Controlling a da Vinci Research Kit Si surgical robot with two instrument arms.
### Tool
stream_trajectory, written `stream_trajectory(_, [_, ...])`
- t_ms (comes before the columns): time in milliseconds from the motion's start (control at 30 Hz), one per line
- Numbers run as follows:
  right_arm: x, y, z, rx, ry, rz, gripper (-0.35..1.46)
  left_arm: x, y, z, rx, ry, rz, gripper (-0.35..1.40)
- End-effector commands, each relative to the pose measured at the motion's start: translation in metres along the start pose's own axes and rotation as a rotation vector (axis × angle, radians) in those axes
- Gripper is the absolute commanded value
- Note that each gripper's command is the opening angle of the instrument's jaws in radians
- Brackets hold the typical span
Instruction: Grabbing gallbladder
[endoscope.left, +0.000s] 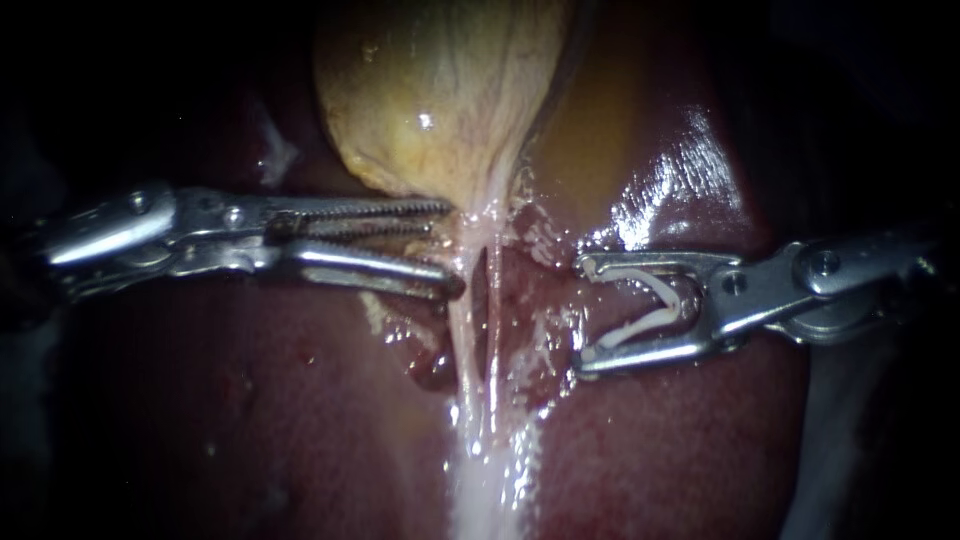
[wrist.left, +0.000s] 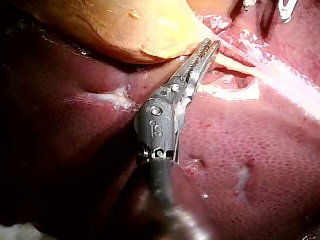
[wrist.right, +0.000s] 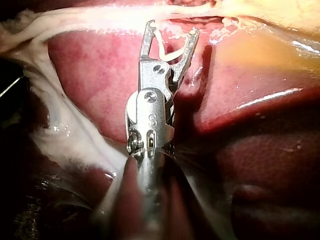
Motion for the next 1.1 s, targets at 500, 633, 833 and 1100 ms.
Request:
stream_trajectory(500, [0.0000,0.0000,0.0000,0.000,0.000,0.000,0.49,0.0002,0.0014,-0.0020,-0.038,-0.065,-0.059,-0.35])
stream_trajectory(633, [0.0000,0.0000,0.0000,0.000,0.000,0.000,0.49,0.0005,0.0019,-0.0028,-0.045,-0.066,-0.059,-0.35])
stream_trajectory(833, [0.0000,0.0000,-0.0001,0.000,0.000,0.000,0.49,0.0020,0.0020,-0.0055,-0.059,-0.070,-0.078,-0.35])
stream_trajectory(1100, [0.0000,0.0001,-0.0001,0.000,0.000,0.000,0.49,0.0050,0.0032,-0.0081,-0.058,-0.046,-0.096,-0.35])
